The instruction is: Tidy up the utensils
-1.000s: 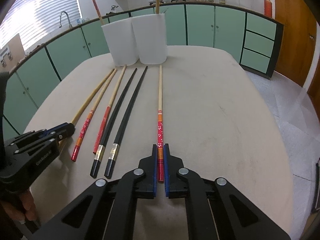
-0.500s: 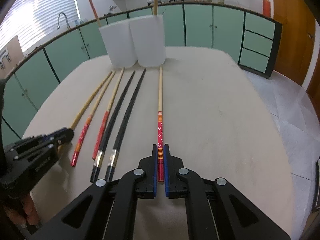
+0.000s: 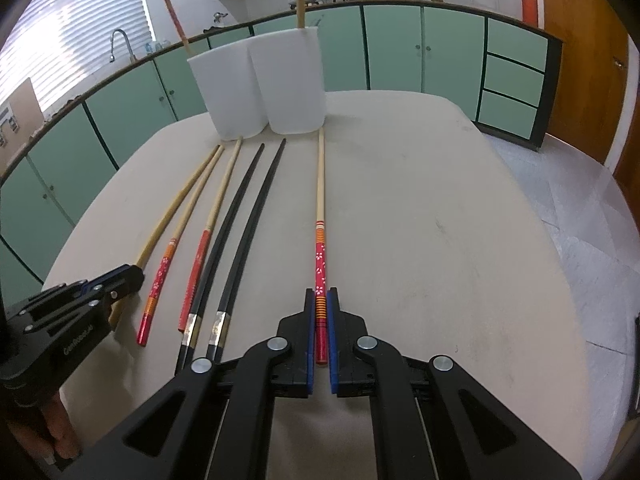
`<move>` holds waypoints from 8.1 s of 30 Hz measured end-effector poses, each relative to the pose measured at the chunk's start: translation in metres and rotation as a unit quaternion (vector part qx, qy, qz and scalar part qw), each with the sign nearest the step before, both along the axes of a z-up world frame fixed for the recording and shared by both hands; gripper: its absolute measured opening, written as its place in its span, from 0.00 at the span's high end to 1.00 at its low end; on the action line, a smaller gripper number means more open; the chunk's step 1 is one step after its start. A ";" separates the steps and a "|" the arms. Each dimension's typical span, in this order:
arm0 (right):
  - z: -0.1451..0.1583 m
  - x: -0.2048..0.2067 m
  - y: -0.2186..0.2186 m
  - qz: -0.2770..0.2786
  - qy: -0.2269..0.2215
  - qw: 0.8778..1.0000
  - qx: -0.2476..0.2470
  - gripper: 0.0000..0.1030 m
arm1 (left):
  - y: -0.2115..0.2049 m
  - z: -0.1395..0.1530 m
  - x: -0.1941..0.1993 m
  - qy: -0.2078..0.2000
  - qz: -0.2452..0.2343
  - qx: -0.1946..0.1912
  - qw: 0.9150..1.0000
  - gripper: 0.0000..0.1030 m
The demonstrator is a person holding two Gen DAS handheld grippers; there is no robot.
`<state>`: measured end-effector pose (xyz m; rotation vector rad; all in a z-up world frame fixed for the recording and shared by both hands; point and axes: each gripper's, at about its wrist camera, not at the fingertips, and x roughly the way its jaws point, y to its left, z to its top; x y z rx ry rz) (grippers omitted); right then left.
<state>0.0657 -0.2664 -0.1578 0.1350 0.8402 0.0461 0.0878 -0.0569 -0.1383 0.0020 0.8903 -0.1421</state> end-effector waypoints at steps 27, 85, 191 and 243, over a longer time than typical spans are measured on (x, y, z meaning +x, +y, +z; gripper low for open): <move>0.062 -0.013 -0.016 0.002 -0.059 0.998 -0.008 0.95 | 0.028 0.079 -0.011 -0.047 -0.015 -0.014 0.999 0.95; 0.010 0.001 -0.011 0.000 -0.015 1.000 -0.010 0.95 | 0.046 0.019 -0.017 -0.008 -0.006 -0.017 1.000 0.94; 0.215 0.025 -0.053 0.073 -0.128 0.989 0.000 0.95 | 0.025 0.245 0.006 -0.268 -0.055 -0.110 0.956 0.94; 0.223 0.063 -0.036 0.014 -0.237 0.971 -0.021 0.42 | 0.023 0.216 0.043 -0.293 -0.006 -0.067 0.954 0.43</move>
